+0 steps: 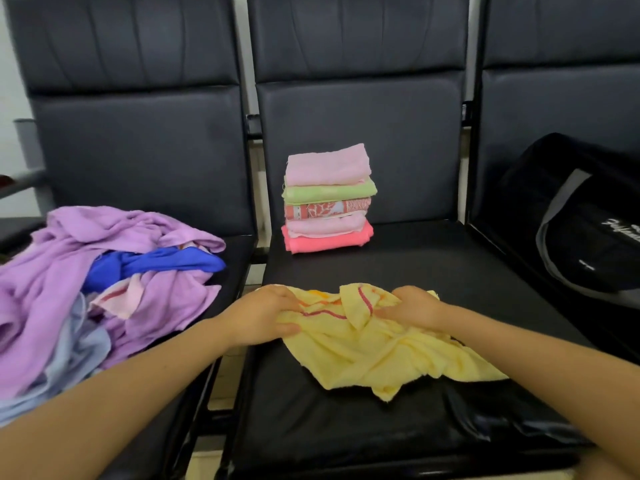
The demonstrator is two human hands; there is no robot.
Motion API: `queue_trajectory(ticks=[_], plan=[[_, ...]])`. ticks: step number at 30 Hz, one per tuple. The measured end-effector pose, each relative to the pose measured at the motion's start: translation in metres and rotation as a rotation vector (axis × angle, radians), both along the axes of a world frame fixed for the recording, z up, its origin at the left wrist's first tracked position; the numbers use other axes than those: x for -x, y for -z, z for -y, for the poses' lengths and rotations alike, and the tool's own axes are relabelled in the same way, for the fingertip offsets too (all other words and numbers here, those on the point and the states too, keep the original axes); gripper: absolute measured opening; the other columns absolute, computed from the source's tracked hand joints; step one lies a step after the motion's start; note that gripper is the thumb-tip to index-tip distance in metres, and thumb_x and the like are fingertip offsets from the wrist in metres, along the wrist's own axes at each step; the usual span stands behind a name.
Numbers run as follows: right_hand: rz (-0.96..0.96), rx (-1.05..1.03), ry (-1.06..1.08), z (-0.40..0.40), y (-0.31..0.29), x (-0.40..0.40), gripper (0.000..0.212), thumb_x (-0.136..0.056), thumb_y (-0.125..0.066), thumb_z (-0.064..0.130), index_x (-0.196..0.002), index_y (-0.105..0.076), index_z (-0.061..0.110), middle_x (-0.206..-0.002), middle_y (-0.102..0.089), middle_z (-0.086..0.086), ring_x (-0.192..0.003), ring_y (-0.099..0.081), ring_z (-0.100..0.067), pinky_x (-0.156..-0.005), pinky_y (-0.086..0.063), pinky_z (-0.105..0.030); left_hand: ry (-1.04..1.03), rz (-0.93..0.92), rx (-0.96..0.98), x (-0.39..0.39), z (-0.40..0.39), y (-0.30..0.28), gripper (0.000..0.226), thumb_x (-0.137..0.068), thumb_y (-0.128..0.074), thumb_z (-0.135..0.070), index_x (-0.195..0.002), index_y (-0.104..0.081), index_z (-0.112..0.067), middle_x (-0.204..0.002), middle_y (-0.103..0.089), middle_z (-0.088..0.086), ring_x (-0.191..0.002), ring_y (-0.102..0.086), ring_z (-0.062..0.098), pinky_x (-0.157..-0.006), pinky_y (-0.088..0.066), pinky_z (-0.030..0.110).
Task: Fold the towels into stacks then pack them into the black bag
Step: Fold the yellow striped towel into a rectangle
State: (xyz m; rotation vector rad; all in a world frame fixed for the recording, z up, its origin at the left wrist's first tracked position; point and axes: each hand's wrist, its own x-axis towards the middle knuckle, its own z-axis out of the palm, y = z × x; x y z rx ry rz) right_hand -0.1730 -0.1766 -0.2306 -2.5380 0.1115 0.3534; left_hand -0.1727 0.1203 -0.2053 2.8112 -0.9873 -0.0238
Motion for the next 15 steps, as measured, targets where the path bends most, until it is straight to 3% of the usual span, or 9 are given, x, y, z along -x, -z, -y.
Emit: queue_trajectory(ticks=[2,4,8,10,12,13,15], plan=[[-0.129,-0.062,-0.037,0.005,-0.007,0.002,0.042,-0.078,-0.064,0.054,-0.087,-0.067,0.013,-0.091,-0.069,0.000,-0.083,-0.065,-0.014,-0.083,-0.054,-0.036,-0.007,0.015,-0.024,-0.001,0.004,-0.001,0.027,-0.094,-0.054,-0.038,-0.110,-0.071,-0.025,-0.114,-0.065,-0.009,-0.108,-0.054,0.009,-0.098,-0.037,0.018],[-0.211,-0.113,-0.062,0.010,-0.014,0.005,0.045,-0.077,-0.065,0.057,-0.099,-0.070,0.018,-0.100,-0.071,0.001,-0.091,-0.068,-0.015,-0.087,-0.055,-0.036,-0.058,0.005,0.000,-0.003,0.011,-0.003,0.027,-0.094,-0.051,-0.036,-0.092,-0.072,-0.019,-0.092,-0.066,-0.005,-0.088,-0.058,0.011,-0.083,-0.048,0.031],[-0.191,-0.232,-0.061,0.020,-0.024,0.012,0.055,-0.075,-0.061,0.068,-0.106,-0.070,0.023,-0.105,-0.071,0.004,-0.096,-0.068,-0.014,-0.089,-0.055,-0.035,-0.179,-0.199,0.364,-0.004,0.028,-0.010,0.026,-0.094,-0.055,-0.027,-0.085,-0.073,-0.011,-0.079,-0.069,-0.003,-0.072,-0.060,0.005,-0.071,-0.048,0.020],[-0.168,-0.322,-0.045,0.027,-0.028,0.017,0.057,-0.072,-0.065,0.069,-0.107,-0.070,0.023,-0.100,-0.073,0.004,-0.091,-0.070,-0.012,-0.078,-0.057,-0.031,-0.271,-0.245,0.568,-0.006,0.037,-0.018,0.025,-0.095,-0.053,-0.022,-0.082,-0.071,-0.011,-0.078,-0.067,-0.002,-0.071,-0.057,0.003,-0.068,-0.045,0.015],[-0.162,-0.403,-0.064,0.032,-0.036,0.024,0.045,-0.080,-0.067,0.056,-0.104,-0.070,0.018,-0.088,-0.075,0.004,-0.078,-0.071,-0.011,-0.059,-0.055,-0.025,-0.383,-0.270,0.735,-0.008,0.048,-0.028,0.024,-0.098,-0.049,-0.020,-0.090,-0.070,-0.012,-0.083,-0.065,-0.006,-0.077,-0.058,0.003,-0.066,-0.044,0.013],[-0.151,-0.452,-0.058,0.035,-0.038,0.025,0.043,-0.081,-0.067,0.052,-0.103,-0.070,0.015,-0.087,-0.075,0.002,-0.078,-0.072,-0.013,-0.061,-0.057,-0.030,-0.441,-0.321,0.823,-0.010,0.052,-0.032,0.024,-0.098,-0.048,-0.021,-0.094,-0.069,-0.011,-0.087,-0.066,-0.003,-0.081,-0.059,0.008,-0.070,-0.046,0.017],[-0.120,-0.548,-0.029,0.038,-0.040,0.026,0.048,-0.079,-0.069,0.053,-0.107,-0.070,0.014,-0.099,-0.075,-0.003,-0.093,-0.071,-0.020,-0.086,-0.057,-0.041,-0.546,-0.451,0.945,-0.015,0.056,-0.037,0.020,-0.097,-0.052,-0.026,-0.091,-0.068,-0.016,-0.094,-0.067,0.003,-0.086,-0.061,0.015,-0.074,-0.048,0.027]])
